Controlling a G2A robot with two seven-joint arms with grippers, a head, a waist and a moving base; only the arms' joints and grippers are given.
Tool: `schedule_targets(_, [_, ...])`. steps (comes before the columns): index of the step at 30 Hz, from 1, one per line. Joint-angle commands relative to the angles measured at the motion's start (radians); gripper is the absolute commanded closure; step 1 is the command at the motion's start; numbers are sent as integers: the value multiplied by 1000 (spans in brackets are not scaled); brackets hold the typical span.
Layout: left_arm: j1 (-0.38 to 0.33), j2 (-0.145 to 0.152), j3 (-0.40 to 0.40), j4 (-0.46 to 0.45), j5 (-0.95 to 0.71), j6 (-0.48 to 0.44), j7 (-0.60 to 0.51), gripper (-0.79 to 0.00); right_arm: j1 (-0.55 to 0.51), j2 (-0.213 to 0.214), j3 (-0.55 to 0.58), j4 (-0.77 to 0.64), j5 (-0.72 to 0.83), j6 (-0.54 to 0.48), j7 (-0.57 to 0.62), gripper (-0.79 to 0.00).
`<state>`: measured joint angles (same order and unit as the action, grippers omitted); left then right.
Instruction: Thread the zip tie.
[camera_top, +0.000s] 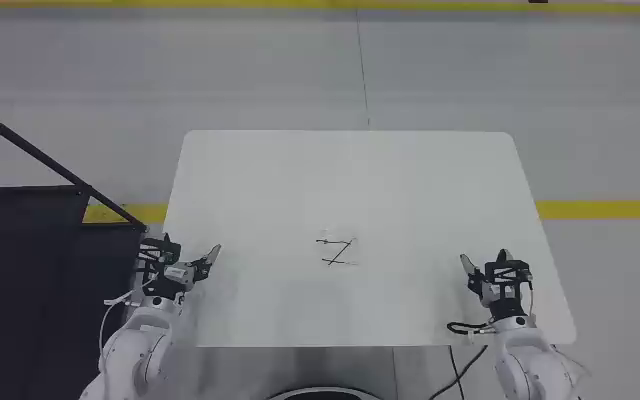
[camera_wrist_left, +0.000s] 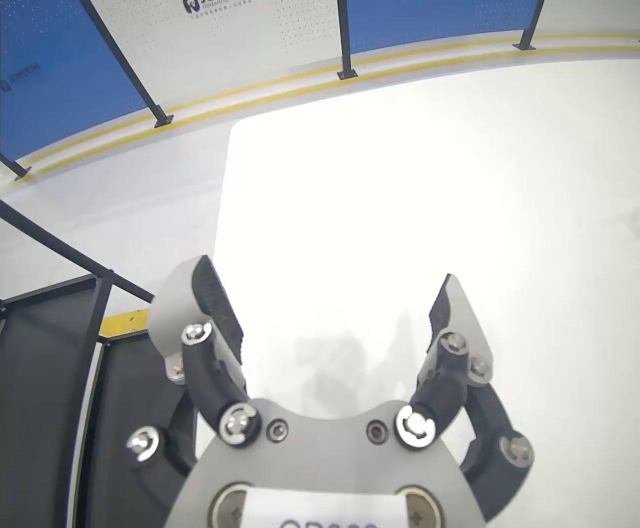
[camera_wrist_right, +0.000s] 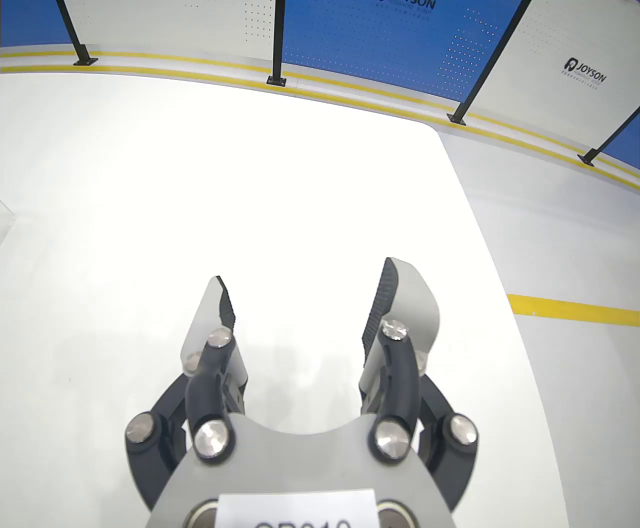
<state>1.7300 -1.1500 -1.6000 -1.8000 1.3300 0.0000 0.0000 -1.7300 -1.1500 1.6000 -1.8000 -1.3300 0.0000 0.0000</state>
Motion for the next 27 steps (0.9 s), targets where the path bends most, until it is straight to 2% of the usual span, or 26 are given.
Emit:
schedule_targets(1, [0,0,0,0,0,0,0,-785,0,0,0,0,0,0,0,-571])
schedule_targets(14, [0,0,0,0,0,0,0,-784,0,0,0,0,0,0,0,-574])
schedule_targets(15, [-3,-1,-1,0,-3,3,3,-785,0,0,0,0,0,0,0,-785])
schedule_targets(18, [-10,-1,-4,10,-7,-15,13,-785,0,0,0,0,0,0,0,-785])
schedule_targets(22, [-19,1,-17,3,-37,-84,4,-785,0,0,0,0,0,0,0,-785])
schedule_targets(27, [-63,6,-19,3,-98,-236,-56,-785,0,0,0,0,0,0,0,-785])
